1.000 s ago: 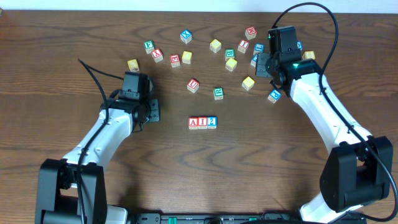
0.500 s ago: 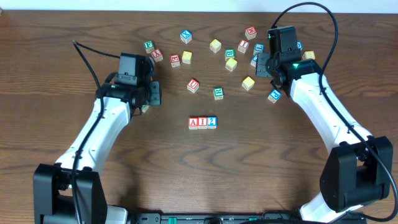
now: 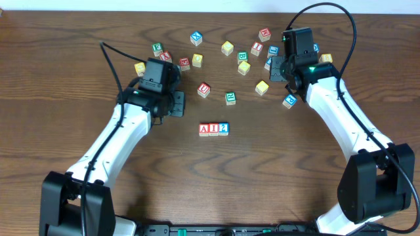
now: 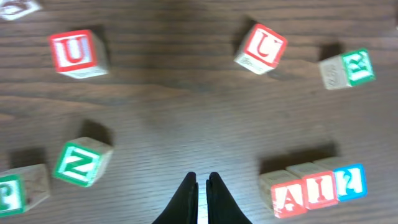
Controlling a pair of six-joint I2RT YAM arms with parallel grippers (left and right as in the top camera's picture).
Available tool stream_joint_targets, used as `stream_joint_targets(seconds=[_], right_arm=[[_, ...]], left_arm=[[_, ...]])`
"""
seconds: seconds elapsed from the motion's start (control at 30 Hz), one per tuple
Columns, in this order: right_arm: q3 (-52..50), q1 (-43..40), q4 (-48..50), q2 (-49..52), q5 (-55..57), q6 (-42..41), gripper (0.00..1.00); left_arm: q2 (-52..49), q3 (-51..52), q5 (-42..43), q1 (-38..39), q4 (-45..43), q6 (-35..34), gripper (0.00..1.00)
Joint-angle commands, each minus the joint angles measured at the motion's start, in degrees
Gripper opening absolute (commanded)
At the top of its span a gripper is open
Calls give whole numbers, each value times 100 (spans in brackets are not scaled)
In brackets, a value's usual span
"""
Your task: Spell out AI2
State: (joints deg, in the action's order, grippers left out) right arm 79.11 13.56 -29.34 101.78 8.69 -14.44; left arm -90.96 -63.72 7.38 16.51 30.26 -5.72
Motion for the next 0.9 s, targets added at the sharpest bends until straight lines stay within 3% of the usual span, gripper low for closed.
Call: stream_joint_targets(seconds=[0.0, 0.33, 0.87], right_arm=[[103, 4, -26, -101, -50, 26, 1], [103, 4, -236, -101, -48, 9, 1], [103, 4, -286, -101, -48, -31, 1]], left_arm=[[72, -179, 15, 105, 33, 96, 7], [72, -179, 144, 181, 111, 72, 8], [72, -83, -39, 1054, 1399, -590, 8]])
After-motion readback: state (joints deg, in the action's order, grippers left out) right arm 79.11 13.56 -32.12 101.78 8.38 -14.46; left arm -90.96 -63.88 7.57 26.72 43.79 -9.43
